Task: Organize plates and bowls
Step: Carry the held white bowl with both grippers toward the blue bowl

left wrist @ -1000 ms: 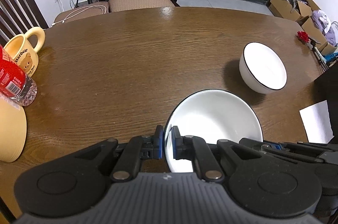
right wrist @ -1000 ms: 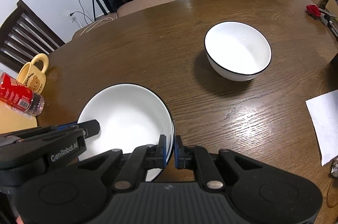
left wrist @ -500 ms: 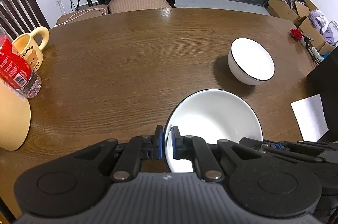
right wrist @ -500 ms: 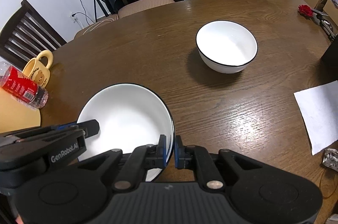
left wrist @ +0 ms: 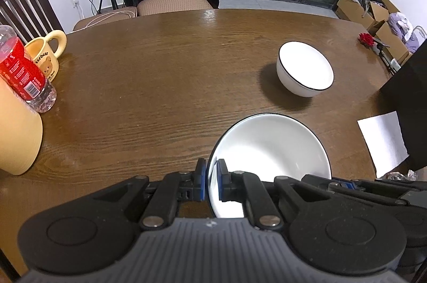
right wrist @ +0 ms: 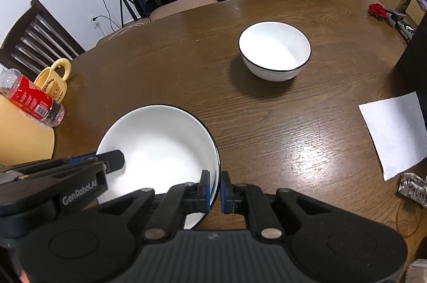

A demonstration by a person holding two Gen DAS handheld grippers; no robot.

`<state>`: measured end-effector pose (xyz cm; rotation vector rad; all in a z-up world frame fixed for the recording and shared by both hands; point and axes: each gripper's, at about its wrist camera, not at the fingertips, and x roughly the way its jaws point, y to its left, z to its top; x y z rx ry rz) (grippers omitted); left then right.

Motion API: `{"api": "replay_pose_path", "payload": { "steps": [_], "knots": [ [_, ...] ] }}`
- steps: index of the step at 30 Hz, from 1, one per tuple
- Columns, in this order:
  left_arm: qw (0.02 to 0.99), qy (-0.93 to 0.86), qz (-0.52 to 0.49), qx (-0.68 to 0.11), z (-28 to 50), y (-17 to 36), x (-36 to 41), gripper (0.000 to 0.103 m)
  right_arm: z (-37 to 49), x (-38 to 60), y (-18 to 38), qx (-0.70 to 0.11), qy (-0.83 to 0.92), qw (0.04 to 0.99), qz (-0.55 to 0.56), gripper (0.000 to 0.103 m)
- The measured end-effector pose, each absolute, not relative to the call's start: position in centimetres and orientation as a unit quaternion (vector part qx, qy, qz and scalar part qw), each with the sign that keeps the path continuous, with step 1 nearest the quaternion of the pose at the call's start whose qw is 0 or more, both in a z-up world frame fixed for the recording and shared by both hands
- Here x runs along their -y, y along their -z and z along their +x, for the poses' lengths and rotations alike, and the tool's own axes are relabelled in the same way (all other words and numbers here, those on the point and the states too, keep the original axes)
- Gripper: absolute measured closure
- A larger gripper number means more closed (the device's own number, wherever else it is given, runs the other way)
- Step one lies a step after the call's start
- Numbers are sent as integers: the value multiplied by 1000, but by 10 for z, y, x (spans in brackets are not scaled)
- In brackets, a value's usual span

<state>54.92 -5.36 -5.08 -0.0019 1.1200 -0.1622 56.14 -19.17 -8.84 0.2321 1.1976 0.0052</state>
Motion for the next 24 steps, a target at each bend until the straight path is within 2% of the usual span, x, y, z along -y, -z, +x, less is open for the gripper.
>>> {"api": "replay_pose_path", "payload": {
  "steps": [24],
  "knots": [
    [852,73,-6,-518,492,23,72,94,508,207,60,-551,-6,828,103,96]
  ]
}}
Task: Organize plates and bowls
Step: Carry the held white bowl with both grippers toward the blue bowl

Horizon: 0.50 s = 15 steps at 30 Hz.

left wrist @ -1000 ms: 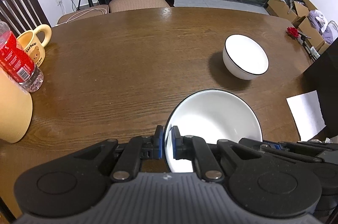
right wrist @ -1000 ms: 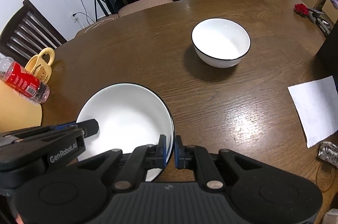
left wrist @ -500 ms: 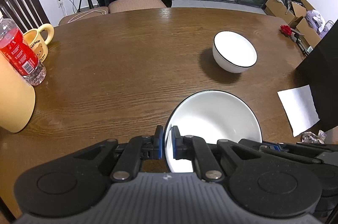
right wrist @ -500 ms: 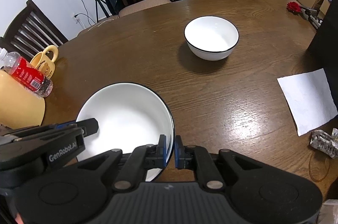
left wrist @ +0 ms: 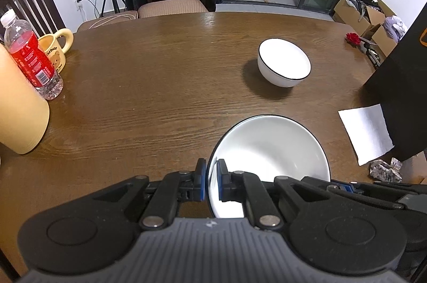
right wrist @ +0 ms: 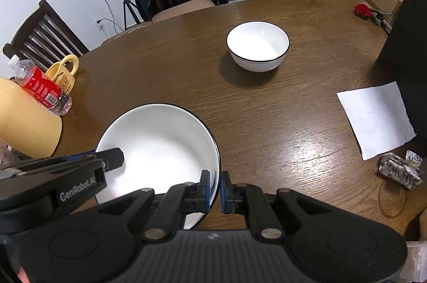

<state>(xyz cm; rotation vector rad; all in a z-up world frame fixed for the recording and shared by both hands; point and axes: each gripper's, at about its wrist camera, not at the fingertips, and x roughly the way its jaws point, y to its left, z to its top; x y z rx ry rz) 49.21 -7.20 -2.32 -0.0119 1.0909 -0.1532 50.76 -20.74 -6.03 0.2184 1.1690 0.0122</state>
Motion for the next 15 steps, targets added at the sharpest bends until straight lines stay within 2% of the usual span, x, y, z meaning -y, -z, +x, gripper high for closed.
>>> {"api": "replay_pose_path", "payload": {
  "steps": [15],
  "knots": [
    [858,68,-7,-510,453,5,80,94,469,213,43,-542,-11,835,100,96]
  ]
}}
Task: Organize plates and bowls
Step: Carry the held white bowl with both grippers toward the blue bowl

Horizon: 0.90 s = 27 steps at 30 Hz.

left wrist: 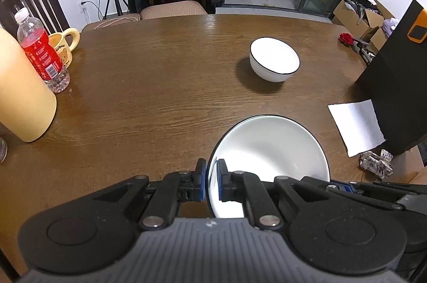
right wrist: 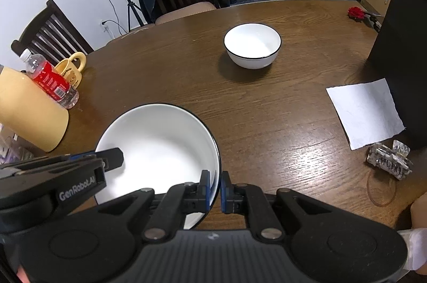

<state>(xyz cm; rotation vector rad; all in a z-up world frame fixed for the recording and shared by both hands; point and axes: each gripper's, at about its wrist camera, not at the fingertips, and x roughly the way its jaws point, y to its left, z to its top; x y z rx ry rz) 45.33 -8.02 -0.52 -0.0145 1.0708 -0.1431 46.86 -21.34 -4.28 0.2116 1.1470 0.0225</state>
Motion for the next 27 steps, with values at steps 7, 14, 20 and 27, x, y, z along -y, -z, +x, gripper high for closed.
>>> {"api": "replay_pose_path", "payload": {
  "steps": [7,14,20,27],
  "knots": [
    [860,71,-7,-505,436,-3,85,94,450,218,36,-538,-9,837,101,96],
    [861,79,-5,-502,419,-6,92,94,433,227,31,-534,-4,840,102,96],
    [861,83,-2,-502,406,-8,100,94,419,235,31,-534,-1,839,107,96],
    [860,91,3,-501,389,-9,111,94,399,246,29,-533,6,839,111,96]
  ]
}}
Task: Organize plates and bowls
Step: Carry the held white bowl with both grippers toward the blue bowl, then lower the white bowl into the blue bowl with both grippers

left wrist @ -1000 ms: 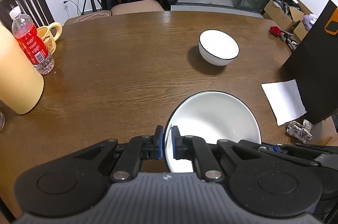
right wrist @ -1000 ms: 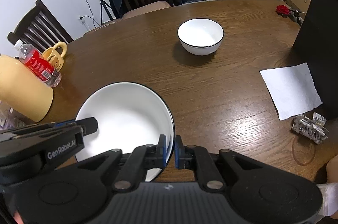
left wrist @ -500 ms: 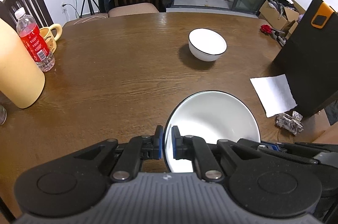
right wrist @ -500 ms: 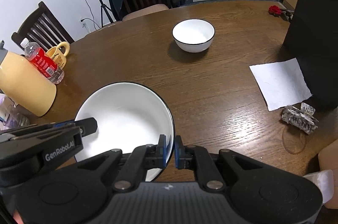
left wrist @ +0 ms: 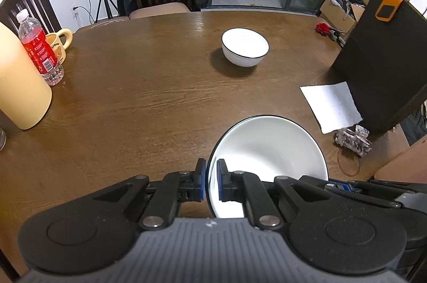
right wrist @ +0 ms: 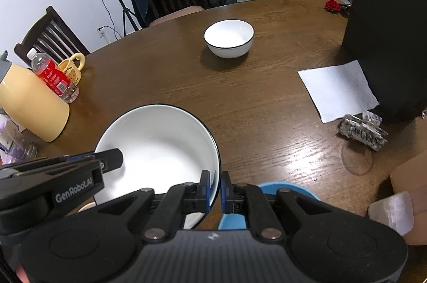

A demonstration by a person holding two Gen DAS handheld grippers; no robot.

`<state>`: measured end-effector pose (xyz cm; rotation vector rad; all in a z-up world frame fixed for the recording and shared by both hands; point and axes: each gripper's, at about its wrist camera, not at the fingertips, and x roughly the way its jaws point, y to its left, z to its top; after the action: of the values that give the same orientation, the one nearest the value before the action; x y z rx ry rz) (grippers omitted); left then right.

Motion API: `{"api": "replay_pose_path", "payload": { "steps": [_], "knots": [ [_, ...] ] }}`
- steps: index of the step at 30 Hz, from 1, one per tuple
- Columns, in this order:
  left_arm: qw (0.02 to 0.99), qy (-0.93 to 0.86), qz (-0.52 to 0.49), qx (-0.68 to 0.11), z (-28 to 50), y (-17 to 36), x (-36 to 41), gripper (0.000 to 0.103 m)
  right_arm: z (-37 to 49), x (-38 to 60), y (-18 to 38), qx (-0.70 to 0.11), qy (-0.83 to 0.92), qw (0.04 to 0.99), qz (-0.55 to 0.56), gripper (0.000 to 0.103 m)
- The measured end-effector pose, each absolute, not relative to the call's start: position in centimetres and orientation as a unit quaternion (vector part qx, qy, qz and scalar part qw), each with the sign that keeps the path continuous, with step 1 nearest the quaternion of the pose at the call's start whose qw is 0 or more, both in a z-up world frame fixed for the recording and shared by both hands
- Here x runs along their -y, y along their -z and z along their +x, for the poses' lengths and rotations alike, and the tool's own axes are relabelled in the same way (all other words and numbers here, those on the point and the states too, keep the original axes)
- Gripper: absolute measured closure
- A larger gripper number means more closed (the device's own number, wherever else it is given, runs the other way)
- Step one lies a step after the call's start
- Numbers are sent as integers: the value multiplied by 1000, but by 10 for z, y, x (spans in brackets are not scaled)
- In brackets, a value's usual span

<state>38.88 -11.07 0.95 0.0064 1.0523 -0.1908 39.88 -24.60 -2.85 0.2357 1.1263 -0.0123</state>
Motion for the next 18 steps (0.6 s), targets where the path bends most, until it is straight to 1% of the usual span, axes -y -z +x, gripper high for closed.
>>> {"api": "replay_pose_path", "payload": {
  "steps": [18],
  "knots": [
    [852,132,20,-506,355,-6,145,94,353,281,30,-535,41,835,122,95]
  ]
}}
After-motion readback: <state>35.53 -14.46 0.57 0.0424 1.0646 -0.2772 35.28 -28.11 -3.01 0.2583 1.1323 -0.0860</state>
